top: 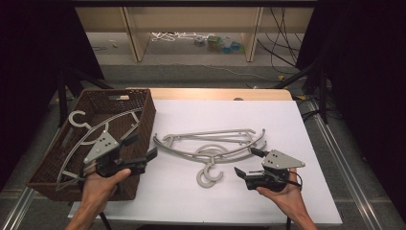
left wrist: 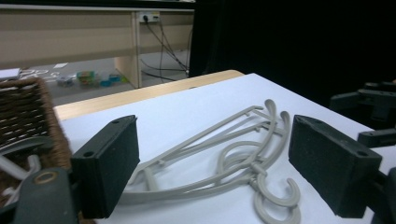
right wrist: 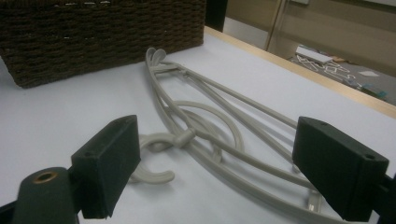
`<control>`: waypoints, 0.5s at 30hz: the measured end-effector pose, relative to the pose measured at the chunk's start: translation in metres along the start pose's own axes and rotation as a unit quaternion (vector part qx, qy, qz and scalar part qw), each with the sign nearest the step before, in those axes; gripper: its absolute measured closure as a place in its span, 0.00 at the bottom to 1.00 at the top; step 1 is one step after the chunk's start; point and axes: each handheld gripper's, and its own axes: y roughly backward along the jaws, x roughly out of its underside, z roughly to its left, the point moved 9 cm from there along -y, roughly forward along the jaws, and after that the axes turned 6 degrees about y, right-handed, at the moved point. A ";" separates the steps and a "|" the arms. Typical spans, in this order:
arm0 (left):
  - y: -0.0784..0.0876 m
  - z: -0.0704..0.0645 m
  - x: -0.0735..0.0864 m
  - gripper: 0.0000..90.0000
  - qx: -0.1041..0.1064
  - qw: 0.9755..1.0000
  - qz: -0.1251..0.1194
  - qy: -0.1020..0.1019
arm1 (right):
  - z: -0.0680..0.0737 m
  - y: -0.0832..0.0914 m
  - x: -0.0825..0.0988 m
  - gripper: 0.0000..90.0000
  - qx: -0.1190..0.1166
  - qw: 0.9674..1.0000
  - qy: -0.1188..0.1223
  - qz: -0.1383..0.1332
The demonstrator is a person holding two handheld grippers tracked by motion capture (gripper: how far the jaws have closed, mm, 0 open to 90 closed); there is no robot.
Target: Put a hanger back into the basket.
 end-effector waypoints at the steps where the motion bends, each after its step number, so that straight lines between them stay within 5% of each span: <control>1: 0.000 0.000 0.000 0.18 0.000 1.000 0.000 0.000 | 0.000 0.000 0.000 0.18 0.002 1.000 -0.001 -0.004; 6: -0.013 -0.019 0.020 0.18 0.027 0.999 0.011 -0.015 | 0.002 0.000 0.000 0.18 -0.004 1.000 -0.009 0.000; 15: -0.026 -0.031 0.054 0.18 0.047 0.998 0.025 -0.025 | 0.003 0.000 0.001 0.18 -0.005 1.000 -0.006 0.004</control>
